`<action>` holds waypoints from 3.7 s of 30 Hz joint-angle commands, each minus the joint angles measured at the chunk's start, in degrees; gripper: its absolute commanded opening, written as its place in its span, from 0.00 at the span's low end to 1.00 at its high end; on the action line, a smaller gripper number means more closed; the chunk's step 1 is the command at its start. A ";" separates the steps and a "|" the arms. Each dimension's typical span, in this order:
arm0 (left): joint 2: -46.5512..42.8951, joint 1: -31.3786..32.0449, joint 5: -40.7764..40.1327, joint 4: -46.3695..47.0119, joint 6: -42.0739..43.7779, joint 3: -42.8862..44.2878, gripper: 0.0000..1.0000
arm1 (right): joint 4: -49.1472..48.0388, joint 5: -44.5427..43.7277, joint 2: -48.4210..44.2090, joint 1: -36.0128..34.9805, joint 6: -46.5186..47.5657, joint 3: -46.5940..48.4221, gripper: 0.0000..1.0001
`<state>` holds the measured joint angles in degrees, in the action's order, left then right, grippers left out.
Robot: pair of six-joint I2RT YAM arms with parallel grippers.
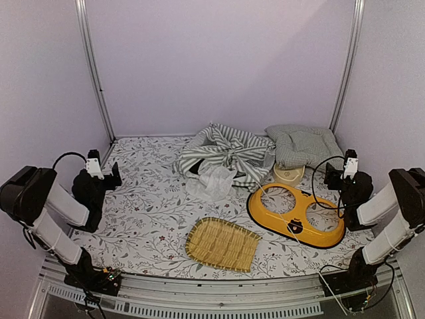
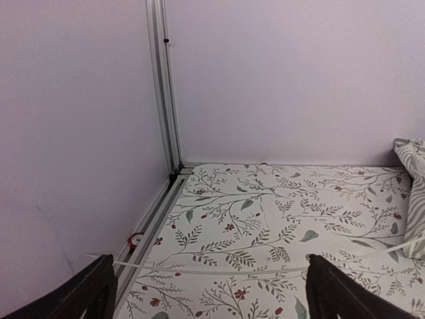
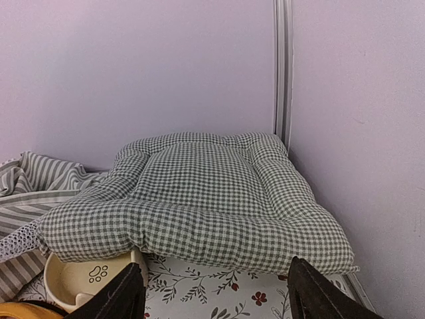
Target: Set up the pet tent
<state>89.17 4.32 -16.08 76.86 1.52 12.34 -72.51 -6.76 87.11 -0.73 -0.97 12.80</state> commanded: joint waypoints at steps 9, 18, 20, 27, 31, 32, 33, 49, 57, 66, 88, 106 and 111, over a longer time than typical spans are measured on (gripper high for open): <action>-4.39 1.94 -1.06 -2.03 3.52 0.46 0.99 | -1.56 -0.09 0.57 -0.07 0.36 0.76 0.99; -22.87 12.46 7.37 -52.03 -11.64 22.99 0.99 | 4.57 0.76 -4.39 -0.64 0.69 1.74 0.99; -23.67 15.67 7.89 -58.74 -12.07 27.27 0.99 | 15.20 2.51 -8.60 -2.37 3.62 5.32 0.99; -26.09 21.25 12.95 -75.50 -10.54 36.74 1.00 | 53.96 2.32 -18.97 -16.04 -7.32 23.64 0.99; -28.47 19.27 8.86 -79.67 -17.87 38.62 0.99 | 61.46 -7.66 -24.30 -30.99 -5.39 28.64 0.99; -28.88 17.92 12.43 -79.52 -18.26 38.90 1.00 | 63.63 -7.96 -24.83 -32.74 -5.35 30.05 0.99; -28.92 16.50 16.04 -79.47 -18.94 39.40 1.00 | 65.92 -7.03 -25.17 -33.18 -5.62 31.40 0.99; -10.88 37.96 19.32 -69.94 -27.04 39.19 0.99 | 84.50 10.78 -28.73 -32.30 -22.69 32.43 0.99; 7.48 44.95 18.49 -68.79 -28.08 50.10 0.92 | 92.23 14.14 -27.99 -35.20 -26.71 26.80 0.99; 23.99 48.23 17.97 -68.84 -28.53 64.95 0.81 | 92.07 12.49 -30.72 -42.54 -34.04 18.10 0.97; 35.94 48.91 21.94 -68.72 -33.71 76.85 0.12 | 94.05 12.46 -25.84 -45.60 -31.87 20.78 0.74; 11.91 42.18 15.62 -74.25 -30.11 59.20 0.00 | 85.93 15.13 -6.16 -52.33 -28.03 39.14 0.00; 8.78 39.60 15.26 -75.62 -29.48 54.06 0.00 | 80.86 16.79 1.07 -53.82 -28.68 43.62 0.00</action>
<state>100.40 46.11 0.64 3.11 -29.76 69.56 13.58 8.78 83.74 -53.60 -29.85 53.23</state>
